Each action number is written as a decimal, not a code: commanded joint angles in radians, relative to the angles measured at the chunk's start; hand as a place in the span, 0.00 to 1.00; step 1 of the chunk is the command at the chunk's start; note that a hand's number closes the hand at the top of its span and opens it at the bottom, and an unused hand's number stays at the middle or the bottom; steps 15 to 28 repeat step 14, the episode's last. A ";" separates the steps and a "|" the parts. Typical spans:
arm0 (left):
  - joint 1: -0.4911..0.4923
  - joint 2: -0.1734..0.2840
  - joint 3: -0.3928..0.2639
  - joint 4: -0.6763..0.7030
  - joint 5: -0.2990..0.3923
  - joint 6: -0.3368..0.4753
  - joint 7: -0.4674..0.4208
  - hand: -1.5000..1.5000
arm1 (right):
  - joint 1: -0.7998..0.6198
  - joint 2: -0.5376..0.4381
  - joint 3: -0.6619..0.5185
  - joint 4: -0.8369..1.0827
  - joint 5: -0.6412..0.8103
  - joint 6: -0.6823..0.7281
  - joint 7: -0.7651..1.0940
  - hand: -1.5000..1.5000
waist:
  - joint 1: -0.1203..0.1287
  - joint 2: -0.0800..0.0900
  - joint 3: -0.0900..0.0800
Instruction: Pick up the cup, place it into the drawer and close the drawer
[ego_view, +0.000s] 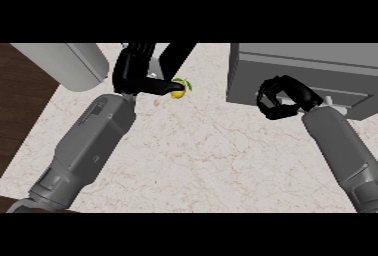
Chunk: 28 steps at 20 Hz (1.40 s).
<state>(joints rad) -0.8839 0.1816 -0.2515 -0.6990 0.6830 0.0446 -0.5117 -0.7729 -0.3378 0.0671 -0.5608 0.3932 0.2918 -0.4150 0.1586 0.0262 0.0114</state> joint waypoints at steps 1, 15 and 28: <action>0.027 0.020 -0.004 -0.018 0.004 -0.038 0.007 0.00 | -0.162 -0.107 -0.090 0.051 -0.008 -0.083 0.066 1.00 | 0.042 0.021 -0.007; 0.055 0.027 -0.011 -0.055 0.009 -0.069 0.013 0.00 | -0.135 -0.150 -0.127 -0.021 -0.084 0.015 0.075 1.00 | 0.071 0.024 -0.007; 0.055 0.027 -0.011 -0.055 0.009 -0.069 0.013 0.00 | -0.135 -0.150 -0.127 -0.021 -0.084 0.015 0.075 1.00 | 0.071 0.024 -0.007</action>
